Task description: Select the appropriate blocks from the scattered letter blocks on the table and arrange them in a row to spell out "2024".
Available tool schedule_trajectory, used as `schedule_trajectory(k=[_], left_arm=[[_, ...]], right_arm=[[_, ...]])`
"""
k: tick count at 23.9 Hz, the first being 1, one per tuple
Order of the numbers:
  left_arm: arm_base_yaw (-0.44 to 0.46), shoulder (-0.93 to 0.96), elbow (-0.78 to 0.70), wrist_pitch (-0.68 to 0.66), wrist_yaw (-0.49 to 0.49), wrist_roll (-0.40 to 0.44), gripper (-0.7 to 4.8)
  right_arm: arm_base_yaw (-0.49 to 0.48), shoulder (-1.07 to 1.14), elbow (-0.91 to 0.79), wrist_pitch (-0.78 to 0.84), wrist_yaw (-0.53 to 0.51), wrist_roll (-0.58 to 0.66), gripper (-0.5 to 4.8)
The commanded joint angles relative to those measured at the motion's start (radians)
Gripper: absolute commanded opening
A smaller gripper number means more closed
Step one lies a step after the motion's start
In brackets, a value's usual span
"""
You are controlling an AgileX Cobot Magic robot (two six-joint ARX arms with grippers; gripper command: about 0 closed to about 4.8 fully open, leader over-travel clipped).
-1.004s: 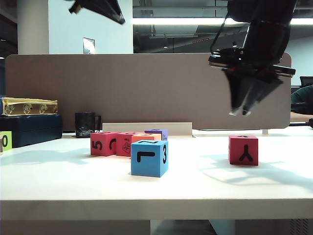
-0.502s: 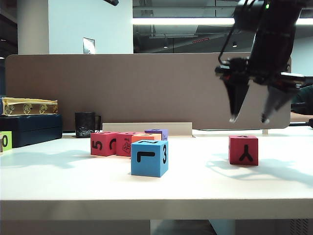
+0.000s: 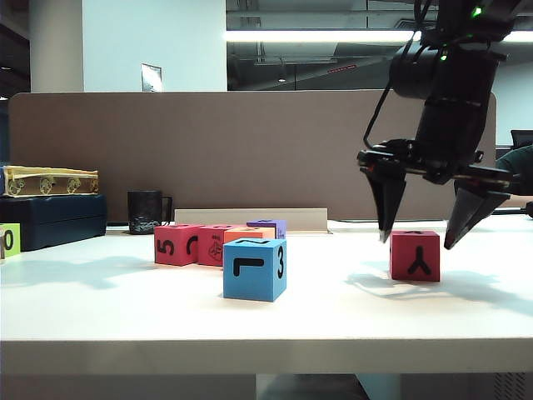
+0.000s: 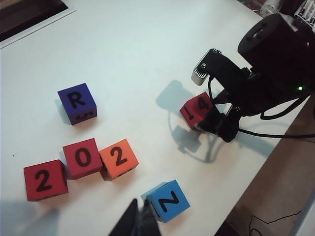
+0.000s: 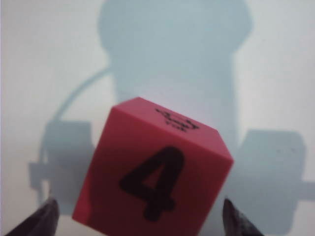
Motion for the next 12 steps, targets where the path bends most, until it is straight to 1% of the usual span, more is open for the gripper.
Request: schedule_trajectory(k=[1, 4, 6, 10, 11, 12], left_arm=[[0.000, -0.007, 0.004, 0.004, 0.003, 0.003, -0.06], [0.000, -0.007, 0.004, 0.003, 0.003, 0.004, -0.06], [0.000, -0.007, 0.004, 0.004, 0.003, 0.004, -0.06], [0.000, -0.007, 0.004, 0.005, 0.003, 0.004, -0.06], [0.000, -0.007, 0.004, 0.005, -0.010, 0.003, -0.06], [0.000, -0.007, 0.004, 0.005, -0.023, 0.004, -0.06]], right_arm=[[0.002, 0.019, 0.004, 0.052, -0.006, 0.024, 4.23], [0.002, 0.034, 0.004, 0.086, -0.006, 0.033, 4.20], [0.002, 0.041, 0.004, 0.090, -0.005, 0.033, 4.01], [0.002, 0.052, 0.004, 0.091, -0.006, 0.034, 2.74], [0.001, 0.055, 0.004, 0.095, -0.006, 0.034, 2.55], [0.002, 0.055, 0.004, 0.099, -0.007, 0.034, 2.55]])
